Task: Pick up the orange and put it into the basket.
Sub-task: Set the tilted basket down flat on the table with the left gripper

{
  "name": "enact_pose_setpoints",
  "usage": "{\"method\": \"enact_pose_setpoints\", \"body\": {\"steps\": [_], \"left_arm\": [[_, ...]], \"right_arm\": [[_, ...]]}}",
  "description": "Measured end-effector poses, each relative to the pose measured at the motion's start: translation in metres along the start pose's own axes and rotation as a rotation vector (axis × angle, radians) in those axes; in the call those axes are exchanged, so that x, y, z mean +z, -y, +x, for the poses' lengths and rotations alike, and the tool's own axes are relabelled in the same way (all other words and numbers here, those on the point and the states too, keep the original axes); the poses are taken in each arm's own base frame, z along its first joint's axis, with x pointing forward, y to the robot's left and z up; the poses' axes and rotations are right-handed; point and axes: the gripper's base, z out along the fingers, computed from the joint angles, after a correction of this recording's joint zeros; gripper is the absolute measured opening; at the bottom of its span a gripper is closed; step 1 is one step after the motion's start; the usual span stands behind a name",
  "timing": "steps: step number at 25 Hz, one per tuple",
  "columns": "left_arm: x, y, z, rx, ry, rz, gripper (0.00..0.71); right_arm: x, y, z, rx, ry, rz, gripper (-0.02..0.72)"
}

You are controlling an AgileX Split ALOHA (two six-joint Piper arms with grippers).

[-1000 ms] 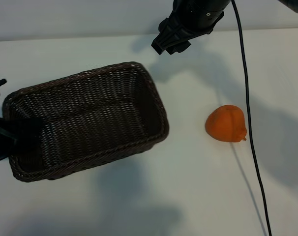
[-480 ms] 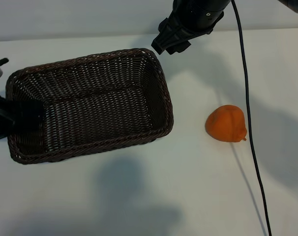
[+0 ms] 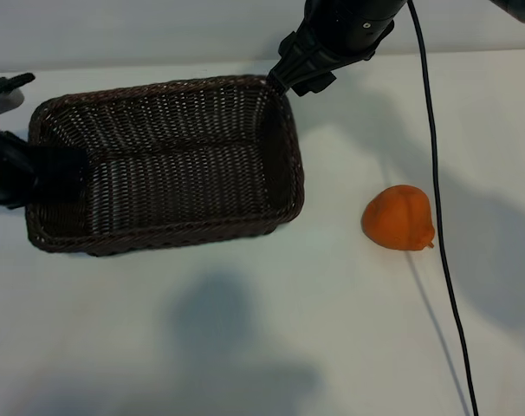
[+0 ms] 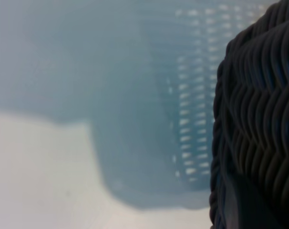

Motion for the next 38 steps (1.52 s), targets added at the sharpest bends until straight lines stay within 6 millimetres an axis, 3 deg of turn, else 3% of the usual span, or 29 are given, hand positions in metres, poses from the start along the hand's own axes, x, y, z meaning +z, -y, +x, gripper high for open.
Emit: {"method": "enact_pose_setpoints", "body": {"steps": [12, 22, 33, 35, 38], "left_arm": [[0.039, 0.034, -0.018, 0.085, -0.055, 0.093, 0.15], [0.057, 0.029, -0.017, 0.057, -0.097, 0.084, 0.149], [0.057, 0.028, -0.02, 0.035, -0.073, 0.072, 0.154], [0.057, 0.028, -0.019, 0.032, -0.075, 0.074, 0.193], [0.057, 0.029, -0.02, 0.017, -0.075, 0.083, 0.348]], "right_arm": [[0.0, -0.001, 0.0, 0.003, -0.001, -0.007, 0.559], [0.0, -0.001, 0.001, 0.003, -0.006, -0.007, 0.559], [0.0, -0.001, 0.001, 0.003, -0.007, -0.007, 0.559], [0.0, -0.001, 0.001, 0.007, -0.006, -0.015, 0.559], [0.0, -0.002, 0.0, 0.01, -0.005, -0.02, 0.559]]}}
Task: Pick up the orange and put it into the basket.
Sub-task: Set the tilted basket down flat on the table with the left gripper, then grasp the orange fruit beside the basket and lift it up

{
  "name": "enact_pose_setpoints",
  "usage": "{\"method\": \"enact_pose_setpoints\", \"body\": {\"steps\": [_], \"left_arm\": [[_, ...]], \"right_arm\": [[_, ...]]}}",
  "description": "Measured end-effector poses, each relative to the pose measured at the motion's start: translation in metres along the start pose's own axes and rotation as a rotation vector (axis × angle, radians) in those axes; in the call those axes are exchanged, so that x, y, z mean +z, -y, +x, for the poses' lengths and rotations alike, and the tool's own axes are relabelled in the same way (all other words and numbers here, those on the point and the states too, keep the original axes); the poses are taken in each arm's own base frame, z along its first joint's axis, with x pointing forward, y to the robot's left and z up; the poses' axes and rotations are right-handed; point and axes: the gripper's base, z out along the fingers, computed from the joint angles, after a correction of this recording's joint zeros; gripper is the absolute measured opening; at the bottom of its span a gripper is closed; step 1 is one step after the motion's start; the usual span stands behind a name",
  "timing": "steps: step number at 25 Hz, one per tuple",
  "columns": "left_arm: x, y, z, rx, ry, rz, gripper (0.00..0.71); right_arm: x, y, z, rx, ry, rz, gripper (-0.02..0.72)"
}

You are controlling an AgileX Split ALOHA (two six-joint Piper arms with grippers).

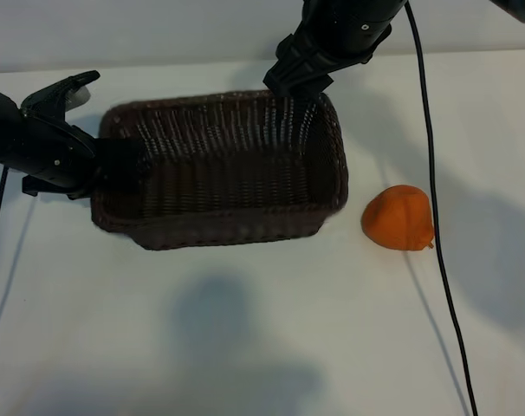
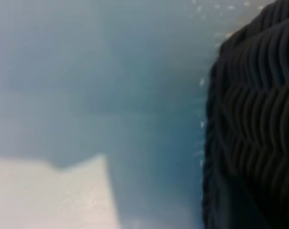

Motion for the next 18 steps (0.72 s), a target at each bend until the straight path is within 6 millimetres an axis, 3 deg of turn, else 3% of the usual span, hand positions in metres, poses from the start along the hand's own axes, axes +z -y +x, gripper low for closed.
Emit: {"method": "enact_pose_setpoints", "body": {"steps": [4, 7, 18], "left_arm": [[-0.001, 0.001, -0.001, -0.005, 0.003, 0.004, 0.55], [-0.004, 0.003, -0.001, -0.003, 0.003, 0.011, 0.616], [-0.042, 0.017, 0.002, 0.06, 0.047, 0.018, 0.6]], "right_arm": [[0.0, 0.0, 0.0, 0.001, -0.001, -0.001, 0.559], [0.0, 0.0, 0.0, 0.001, -0.001, -0.002, 0.559], [0.0, -0.003, 0.0, 0.019, -0.002, -0.035, 0.559]]}}
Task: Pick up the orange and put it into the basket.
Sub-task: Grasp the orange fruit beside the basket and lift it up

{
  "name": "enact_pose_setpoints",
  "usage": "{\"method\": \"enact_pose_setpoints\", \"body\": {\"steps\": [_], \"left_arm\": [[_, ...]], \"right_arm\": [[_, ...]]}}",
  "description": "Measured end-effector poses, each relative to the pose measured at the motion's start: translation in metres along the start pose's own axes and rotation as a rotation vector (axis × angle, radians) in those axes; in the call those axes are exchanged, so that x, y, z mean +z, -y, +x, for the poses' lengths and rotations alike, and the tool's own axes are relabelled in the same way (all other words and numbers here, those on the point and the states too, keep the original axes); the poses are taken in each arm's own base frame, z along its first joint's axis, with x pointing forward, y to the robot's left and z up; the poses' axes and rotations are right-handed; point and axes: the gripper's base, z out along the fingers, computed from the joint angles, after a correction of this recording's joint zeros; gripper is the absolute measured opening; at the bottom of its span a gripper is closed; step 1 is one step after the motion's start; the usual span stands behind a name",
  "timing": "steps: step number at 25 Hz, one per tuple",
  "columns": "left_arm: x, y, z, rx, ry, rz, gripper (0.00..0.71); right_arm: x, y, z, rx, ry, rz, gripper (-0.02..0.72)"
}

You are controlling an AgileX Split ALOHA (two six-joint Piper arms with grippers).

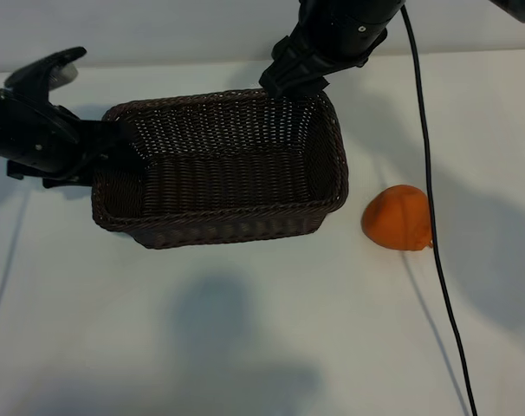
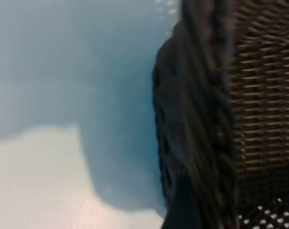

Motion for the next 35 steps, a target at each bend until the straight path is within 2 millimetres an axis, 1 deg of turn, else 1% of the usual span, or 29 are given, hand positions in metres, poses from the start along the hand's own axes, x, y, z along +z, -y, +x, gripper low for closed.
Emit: {"method": "enact_pose_setpoints", "body": {"steps": [8, 11, 13, 15, 17, 20, 22, 24, 26, 29, 32, 35], "left_arm": [[-0.046, 0.016, 0.002, 0.061, 0.118, -0.017, 0.594], [-0.059, 0.021, 0.003, 0.08, 0.155, -0.017, 0.594], [-0.064, 0.022, 0.004, 0.087, 0.169, -0.017, 0.594], [-0.067, 0.024, 0.004, 0.09, 0.179, -0.016, 0.594], [-0.068, 0.024, 0.004, 0.092, 0.183, -0.016, 0.594], [-0.068, 0.024, 0.004, 0.092, 0.183, -0.015, 0.594], [-0.068, 0.024, 0.004, 0.092, 0.185, -0.016, 0.594], [-0.068, 0.024, 0.004, 0.092, 0.192, -0.018, 0.594], [-0.069, 0.024, 0.003, 0.092, 0.197, -0.019, 0.594], [-0.069, 0.024, 0.003, 0.091, 0.203, -0.021, 0.594], [-0.069, 0.024, 0.002, 0.09, 0.206, -0.021, 0.593], [-0.069, 0.024, 0.002, 0.09, 0.207, -0.022, 0.593]], "right_arm": [[0.0, 0.001, 0.004, -0.004, -0.043, 0.015, 0.559], [0.0, 0.003, 0.006, 0.009, -0.067, 0.028, 0.559], [-0.001, 0.006, 0.009, 0.028, -0.097, 0.039, 0.559], [-0.004, 0.016, 0.012, 0.054, -0.112, 0.054, 0.559], [-0.008, 0.031, 0.015, 0.097, -0.11, 0.071, 0.559], [-0.019, 0.06, 0.022, 0.187, -0.093, 0.103, 0.559], [-0.026, 0.075, 0.026, 0.226, -0.085, 0.117, 0.559], [-0.032, 0.085, 0.03, 0.252, -0.079, 0.126, 0.559], [-0.036, 0.088, 0.036, 0.257, -0.081, 0.126, 0.559], [-0.035, 0.083, 0.05, 0.238, -0.124, 0.112, 0.559], [-0.027, 0.077, 0.069, 0.234, -0.191, 0.095, 0.559], [-0.015, 0.074, 0.087, 0.238, -0.242, 0.084, 0.559]]}}
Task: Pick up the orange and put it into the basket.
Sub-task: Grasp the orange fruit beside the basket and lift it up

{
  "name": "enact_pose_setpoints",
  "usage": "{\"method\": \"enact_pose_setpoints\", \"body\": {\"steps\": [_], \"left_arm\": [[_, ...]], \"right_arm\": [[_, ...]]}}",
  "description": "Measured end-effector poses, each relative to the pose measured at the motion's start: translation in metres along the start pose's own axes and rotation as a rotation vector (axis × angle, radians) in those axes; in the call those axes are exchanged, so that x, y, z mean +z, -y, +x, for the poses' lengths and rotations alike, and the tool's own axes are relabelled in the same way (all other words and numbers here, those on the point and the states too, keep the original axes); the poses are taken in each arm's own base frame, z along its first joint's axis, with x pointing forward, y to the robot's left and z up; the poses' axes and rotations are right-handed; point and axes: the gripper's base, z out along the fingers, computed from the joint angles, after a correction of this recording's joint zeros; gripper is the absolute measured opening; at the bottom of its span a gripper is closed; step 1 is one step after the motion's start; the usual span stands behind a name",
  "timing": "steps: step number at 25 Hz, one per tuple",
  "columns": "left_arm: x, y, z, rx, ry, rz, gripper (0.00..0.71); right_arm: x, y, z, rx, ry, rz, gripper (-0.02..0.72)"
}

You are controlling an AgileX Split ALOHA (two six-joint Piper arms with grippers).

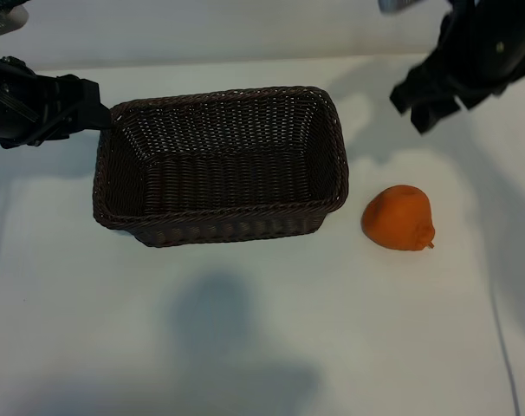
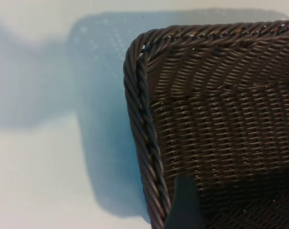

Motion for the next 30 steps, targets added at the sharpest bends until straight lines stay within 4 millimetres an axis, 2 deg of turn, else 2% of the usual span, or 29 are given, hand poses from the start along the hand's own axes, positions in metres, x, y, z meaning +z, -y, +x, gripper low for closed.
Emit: {"method": "enact_pose_setpoints", "body": {"steps": [7, 11, 16, 21, 28, 30], "left_arm": [[0.0, 0.0, 0.0, 0.0, 0.0, 0.0, 0.592], [0.0, 0.0, 0.0, 0.0, 0.0, 0.0, 0.592], [0.0, 0.0, 0.0, 0.0, 0.0, 0.0, 0.592], [0.0, 0.0, 0.0, 0.0, 0.001, 0.0, 0.592], [0.0, 0.0, 0.0, 0.0, 0.001, 0.0, 0.592], [0.0, 0.0, 0.0, 0.0, 0.001, 0.0, 0.592]], "right_arm": [[0.057, -0.006, 0.03, 0.04, -0.012, -0.049, 0.559], [0.081, -0.007, 0.041, 0.062, 0.038, -0.049, 0.559], [0.096, -0.009, 0.05, 0.088, 0.095, -0.053, 0.559], [0.103, -0.011, 0.052, 0.112, 0.122, -0.077, 0.559], [0.128, -0.013, 0.053, 0.12, 0.068, -0.105, 0.557], [0.135, -0.013, 0.054, 0.122, 0.049, -0.109, 0.535]]}}
